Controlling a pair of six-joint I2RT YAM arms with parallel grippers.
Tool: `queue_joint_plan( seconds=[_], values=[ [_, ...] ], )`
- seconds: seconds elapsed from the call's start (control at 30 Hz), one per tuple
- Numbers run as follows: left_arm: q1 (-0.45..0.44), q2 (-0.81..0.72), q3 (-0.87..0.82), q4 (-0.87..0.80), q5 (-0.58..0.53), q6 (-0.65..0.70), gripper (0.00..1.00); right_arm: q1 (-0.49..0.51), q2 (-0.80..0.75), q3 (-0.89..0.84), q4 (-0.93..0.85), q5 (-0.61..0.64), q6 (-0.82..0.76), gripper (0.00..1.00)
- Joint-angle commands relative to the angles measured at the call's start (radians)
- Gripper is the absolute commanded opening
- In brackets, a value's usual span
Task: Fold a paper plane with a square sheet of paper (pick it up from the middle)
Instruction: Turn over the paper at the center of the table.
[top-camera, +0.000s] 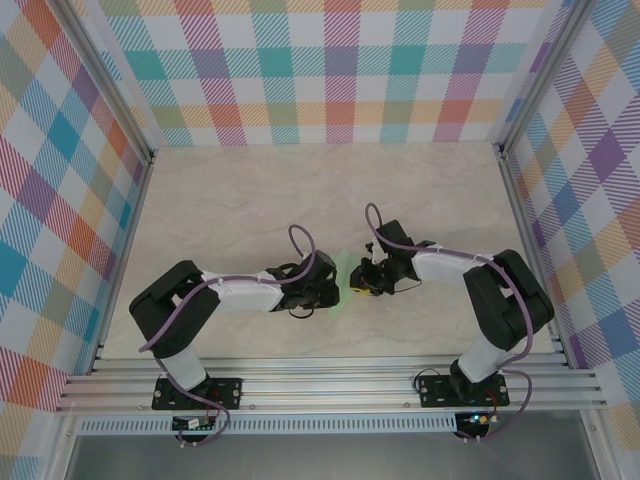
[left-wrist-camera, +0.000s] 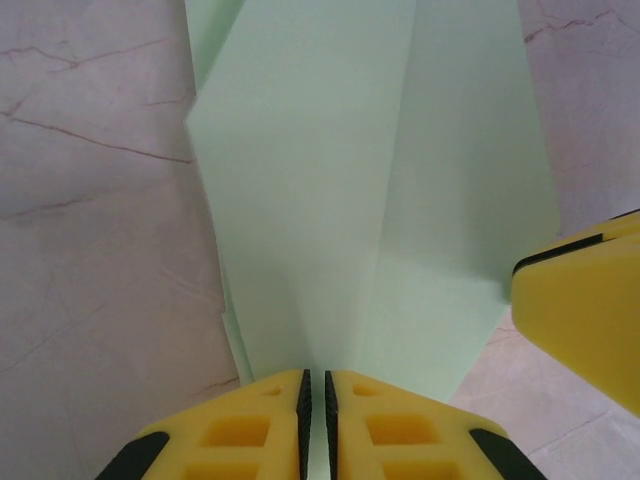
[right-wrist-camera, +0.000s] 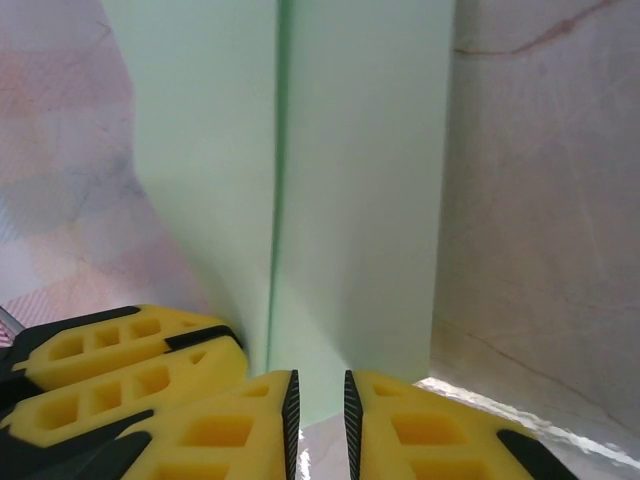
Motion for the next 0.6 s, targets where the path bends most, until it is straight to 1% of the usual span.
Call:
queue_joint_plan(
  seconds=[0.0,0.2,0.4,0.53,0.57],
  values=[
    [-0.007,0.013,-0.014,0.004,0.001,0.000,0.15,0.001,0.015,-0.008,-0.001,0.011,-0.022,0.21],
    [-0.007,0.018,-0.023,0.007,0.009,0.002,0.15,0.001,0.027,-0.032,-0.032,0.074,-0.035,0.22],
    [-0.007,0.028,-0.020,0.013,0.020,0.006,0.15,0.001,0.046,-0.034,-0.026,0.065,-0.029,0.23],
    [-0.006,0.006,-0.026,0.025,0.026,0.003,0.15,0.002,-0.018,-0.037,-0.028,0.054,-0.016,0.28],
    [-0.006,0.000,-0.026,0.030,0.033,0.005,0.15,0.001,-0.039,-0.036,-0.040,0.059,-0.014,0.32]
  ],
)
